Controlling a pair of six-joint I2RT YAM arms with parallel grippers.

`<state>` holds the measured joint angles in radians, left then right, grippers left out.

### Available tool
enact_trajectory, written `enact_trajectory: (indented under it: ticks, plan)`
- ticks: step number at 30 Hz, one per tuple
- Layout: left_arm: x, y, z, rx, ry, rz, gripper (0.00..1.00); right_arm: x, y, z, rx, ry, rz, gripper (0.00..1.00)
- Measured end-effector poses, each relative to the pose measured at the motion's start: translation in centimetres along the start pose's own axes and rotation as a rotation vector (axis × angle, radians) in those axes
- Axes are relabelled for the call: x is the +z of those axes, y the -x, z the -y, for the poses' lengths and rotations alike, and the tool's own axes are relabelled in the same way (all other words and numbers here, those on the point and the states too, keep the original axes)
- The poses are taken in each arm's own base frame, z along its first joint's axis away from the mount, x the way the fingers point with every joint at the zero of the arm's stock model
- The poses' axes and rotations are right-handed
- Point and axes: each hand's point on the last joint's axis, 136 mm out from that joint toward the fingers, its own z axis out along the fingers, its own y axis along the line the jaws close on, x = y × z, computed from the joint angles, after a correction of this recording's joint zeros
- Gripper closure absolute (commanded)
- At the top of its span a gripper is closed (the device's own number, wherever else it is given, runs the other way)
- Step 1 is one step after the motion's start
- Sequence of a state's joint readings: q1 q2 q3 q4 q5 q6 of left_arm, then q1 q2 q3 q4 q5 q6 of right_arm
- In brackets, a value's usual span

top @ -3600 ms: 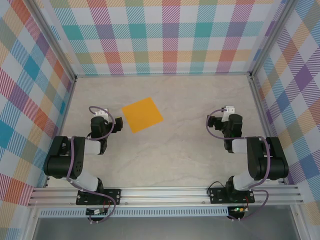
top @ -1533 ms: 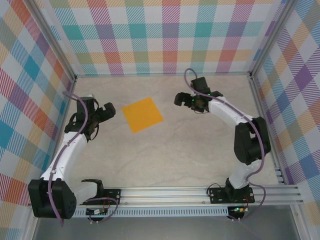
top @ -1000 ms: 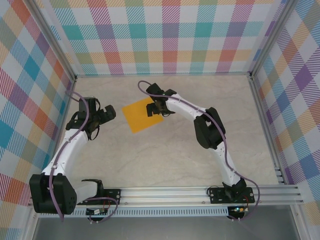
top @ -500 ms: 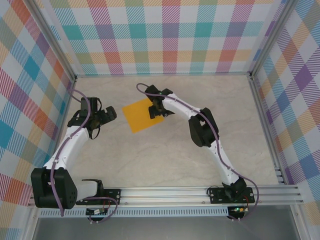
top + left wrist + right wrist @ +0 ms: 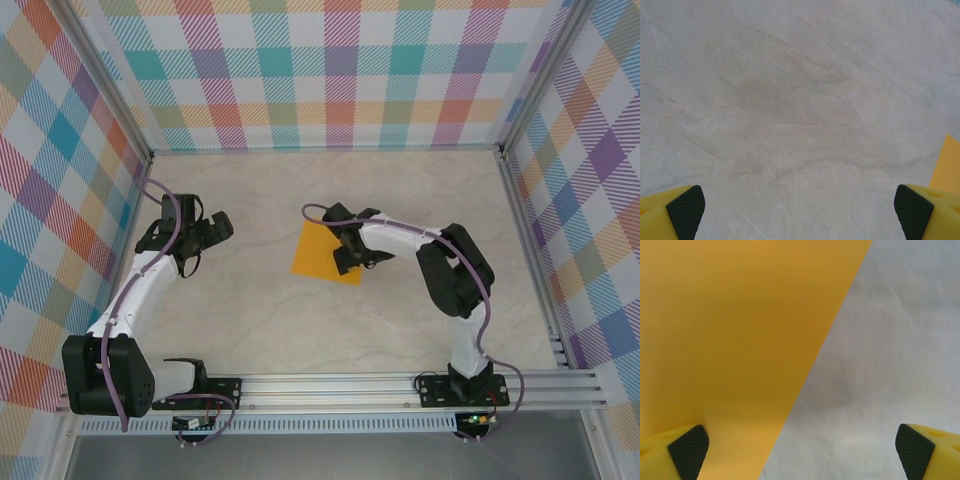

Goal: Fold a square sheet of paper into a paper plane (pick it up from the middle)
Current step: Move the square sheet of paper to the center of the table.

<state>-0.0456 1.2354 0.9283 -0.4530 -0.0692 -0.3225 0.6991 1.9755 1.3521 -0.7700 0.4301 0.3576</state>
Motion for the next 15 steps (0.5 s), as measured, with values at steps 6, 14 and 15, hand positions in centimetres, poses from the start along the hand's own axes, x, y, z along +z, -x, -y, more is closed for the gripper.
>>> enact_trajectory:
  ticks: [6,14,15]
  plan:
    - [0.0,-0.2,-0.1,-0.003,0.002,-0.008,0.0,-1.1,-3.7,1.7,0.001,-0.018,-0.105,0.0]
    - [0.0,-0.5,-0.1,-0.003,0.001,-0.021,0.0,-6.1,3.2,-3.8,0.198,0.306,0.022,0.03]
    - [0.0,-0.5,-0.1,-0.003,0.001,-0.021,0.0,-6.6,4.3,-4.8,0.225,0.357,0.033,0.03]
